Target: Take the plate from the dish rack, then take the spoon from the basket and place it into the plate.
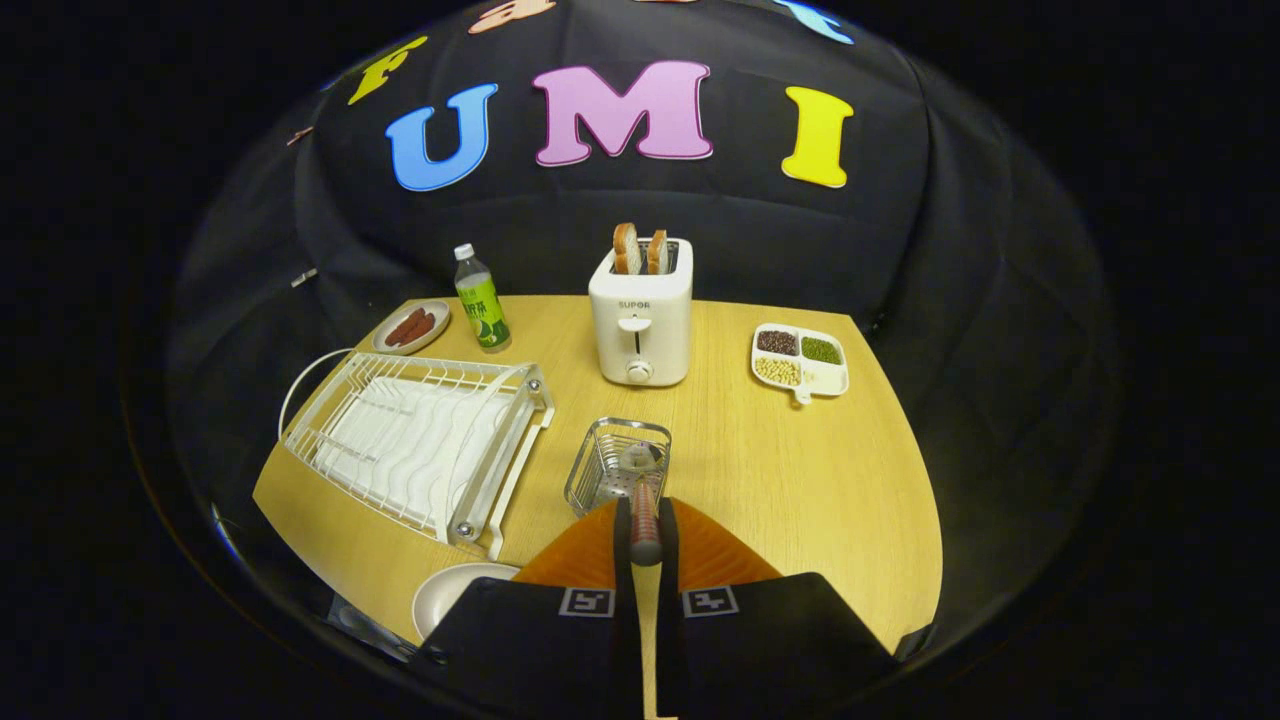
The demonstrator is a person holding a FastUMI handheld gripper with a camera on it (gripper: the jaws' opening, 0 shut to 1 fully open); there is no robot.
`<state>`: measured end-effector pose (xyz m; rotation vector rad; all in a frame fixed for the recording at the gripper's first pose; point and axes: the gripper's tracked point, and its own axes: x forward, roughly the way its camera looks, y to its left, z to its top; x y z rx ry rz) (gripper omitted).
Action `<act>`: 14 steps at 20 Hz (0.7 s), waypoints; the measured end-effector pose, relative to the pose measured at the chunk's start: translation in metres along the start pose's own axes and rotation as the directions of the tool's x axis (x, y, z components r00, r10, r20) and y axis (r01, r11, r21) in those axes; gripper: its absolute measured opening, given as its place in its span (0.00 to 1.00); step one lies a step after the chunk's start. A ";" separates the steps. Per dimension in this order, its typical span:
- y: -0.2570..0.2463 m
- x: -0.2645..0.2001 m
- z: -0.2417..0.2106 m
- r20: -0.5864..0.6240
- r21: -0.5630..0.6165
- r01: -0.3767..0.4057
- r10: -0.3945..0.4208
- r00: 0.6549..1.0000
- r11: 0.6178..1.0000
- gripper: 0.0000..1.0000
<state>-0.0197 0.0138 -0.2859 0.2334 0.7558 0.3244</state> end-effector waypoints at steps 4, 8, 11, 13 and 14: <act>0.020 -0.054 0.010 0.046 -0.007 -0.066 0.066 0.997 0.998 0.10; 0.046 -0.089 -0.005 0.026 -0.019 -0.130 0.130 0.991 0.991 0.10; 0.065 -0.099 -0.031 -0.029 -0.040 -0.172 0.171 0.985 0.984 0.10; 0.077 -0.098 -0.054 -0.074 -0.051 -0.193 0.189 0.979 0.980 0.10; 0.082 -0.096 -0.067 -0.104 -0.055 -0.202 0.195 0.975 0.978 0.09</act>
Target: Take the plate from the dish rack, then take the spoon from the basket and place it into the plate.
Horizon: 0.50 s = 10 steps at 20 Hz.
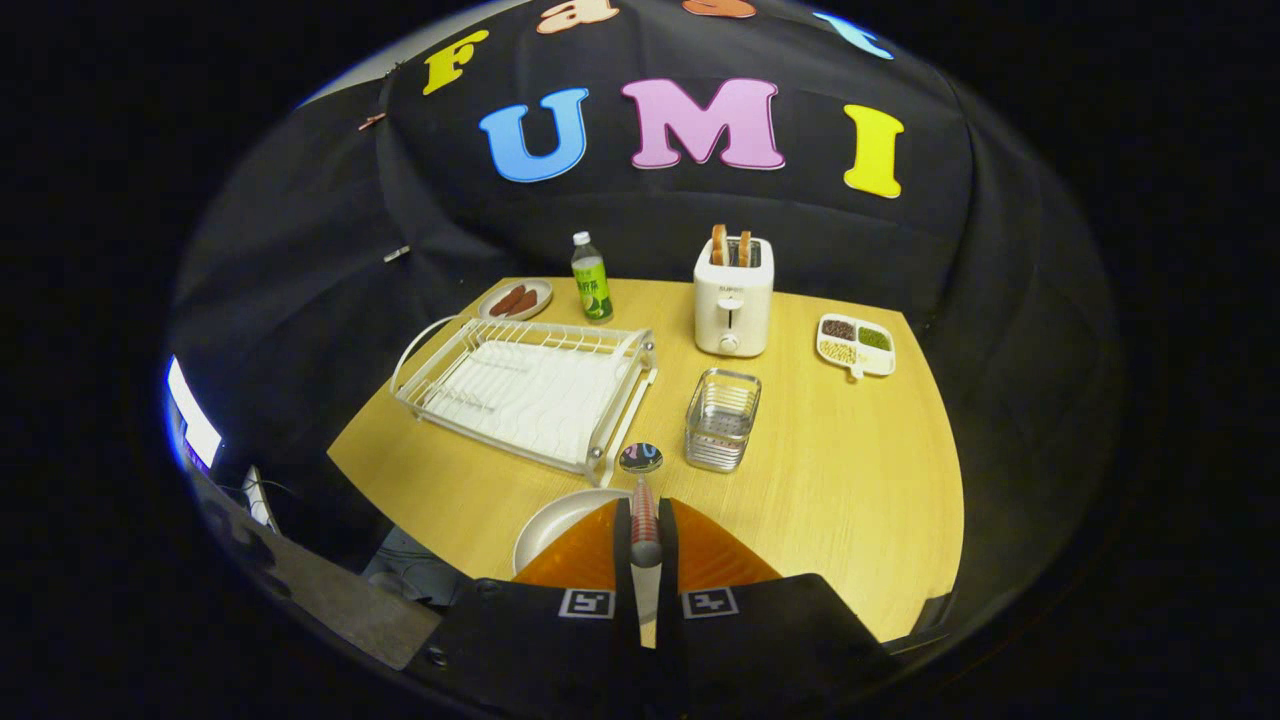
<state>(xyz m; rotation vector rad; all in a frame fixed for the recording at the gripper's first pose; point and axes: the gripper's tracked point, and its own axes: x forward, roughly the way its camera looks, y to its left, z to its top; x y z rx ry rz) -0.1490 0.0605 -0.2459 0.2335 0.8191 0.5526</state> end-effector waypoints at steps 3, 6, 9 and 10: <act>0.014 0.018 -0.040 -0.083 -0.022 -0.016 0.014 0.996 1.000 0.10; 0.020 0.037 -0.070 -0.136 -0.029 -0.020 0.016 0.991 0.999 0.10; 0.023 0.054 -0.085 -0.140 -0.030 -0.023 0.019 0.990 0.999 0.10; 0.025 0.056 -0.086 -0.134 -0.018 -0.027 0.024 0.991 0.999 0.10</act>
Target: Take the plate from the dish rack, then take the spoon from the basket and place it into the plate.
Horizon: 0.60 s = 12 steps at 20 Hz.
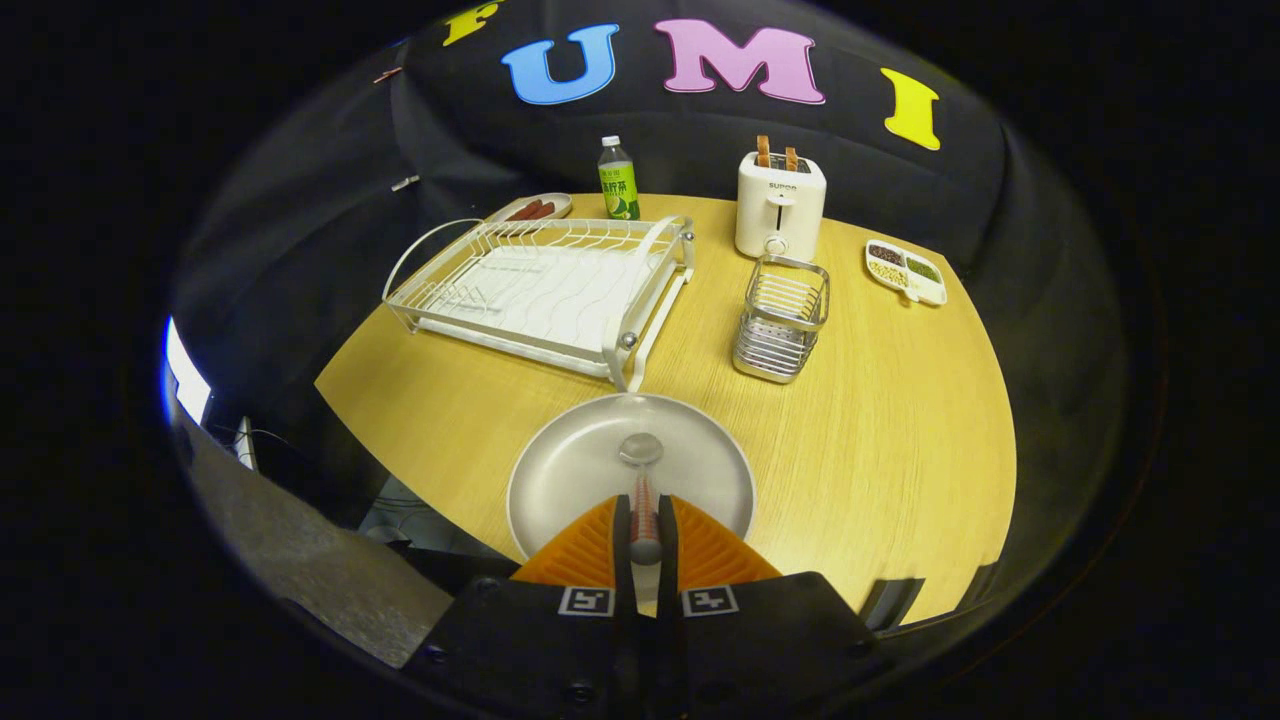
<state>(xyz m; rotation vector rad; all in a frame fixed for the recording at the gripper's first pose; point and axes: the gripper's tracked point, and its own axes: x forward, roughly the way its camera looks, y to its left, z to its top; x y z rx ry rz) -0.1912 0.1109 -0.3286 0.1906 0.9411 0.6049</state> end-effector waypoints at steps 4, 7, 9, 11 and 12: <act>0.000 0.010 -0.024 -0.066 0.019 -0.002 0.003 0.998 1.000 0.13; -0.003 0.018 -0.040 -0.113 -0.002 0.021 -0.021 0.993 1.000 0.14; -0.007 0.022 -0.047 -0.132 -0.007 0.036 -0.036 0.991 0.999 0.14; -0.012 0.024 -0.053 -0.151 -0.011 0.054 -0.055 0.987 0.998 0.16; -0.014 0.025 -0.055 -0.152 -0.007 0.065 -0.066 0.986 0.998 0.18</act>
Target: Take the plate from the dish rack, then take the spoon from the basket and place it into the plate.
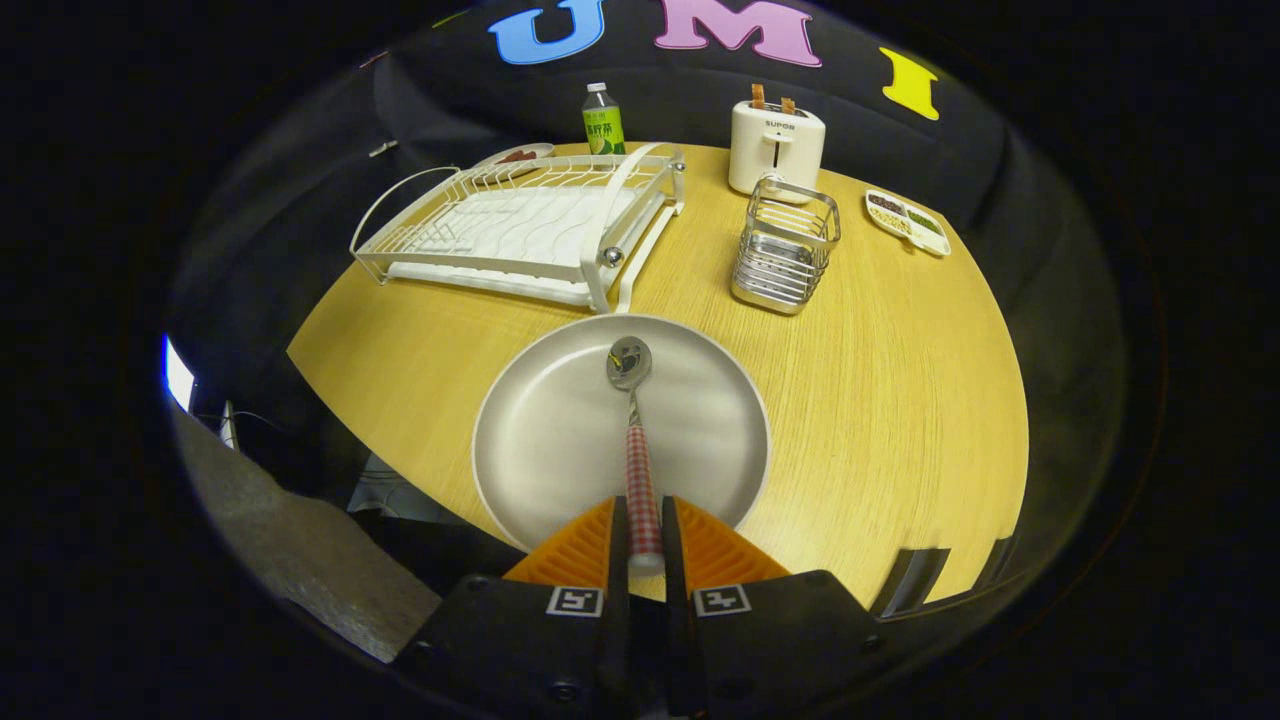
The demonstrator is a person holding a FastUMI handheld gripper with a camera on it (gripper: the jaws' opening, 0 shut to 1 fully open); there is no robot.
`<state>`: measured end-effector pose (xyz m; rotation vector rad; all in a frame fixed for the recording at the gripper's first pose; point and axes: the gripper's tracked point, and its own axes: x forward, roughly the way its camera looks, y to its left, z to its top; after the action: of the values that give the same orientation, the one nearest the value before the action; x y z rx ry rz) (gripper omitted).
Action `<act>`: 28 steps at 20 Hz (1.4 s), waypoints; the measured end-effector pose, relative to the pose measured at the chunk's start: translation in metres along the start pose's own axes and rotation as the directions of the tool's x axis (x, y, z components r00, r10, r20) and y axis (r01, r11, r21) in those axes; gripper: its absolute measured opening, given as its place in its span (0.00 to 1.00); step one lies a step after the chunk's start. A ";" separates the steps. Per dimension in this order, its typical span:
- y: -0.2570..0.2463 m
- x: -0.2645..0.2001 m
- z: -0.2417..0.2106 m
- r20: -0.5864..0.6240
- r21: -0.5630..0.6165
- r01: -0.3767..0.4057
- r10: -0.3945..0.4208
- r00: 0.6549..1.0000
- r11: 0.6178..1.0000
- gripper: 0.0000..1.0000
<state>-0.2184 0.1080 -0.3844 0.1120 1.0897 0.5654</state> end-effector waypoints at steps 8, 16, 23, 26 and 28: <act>-0.008 0.005 0.016 0.029 0.063 0.010 -0.012 1.000 0.998 0.93; -0.016 -0.024 0.065 0.138 0.041 0.038 -0.044 0.989 0.998 0.95; -0.041 -0.124 0.199 0.457 -0.028 0.178 -0.146 0.877 0.984 0.96; -0.039 -0.169 0.240 0.562 -0.032 0.211 -0.157 0.812 0.977 0.97; -0.038 -0.196 0.263 0.623 -0.023 0.229 -0.165 0.765 0.973 0.97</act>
<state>-0.0435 0.0292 -0.1156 0.0855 0.4164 0.3459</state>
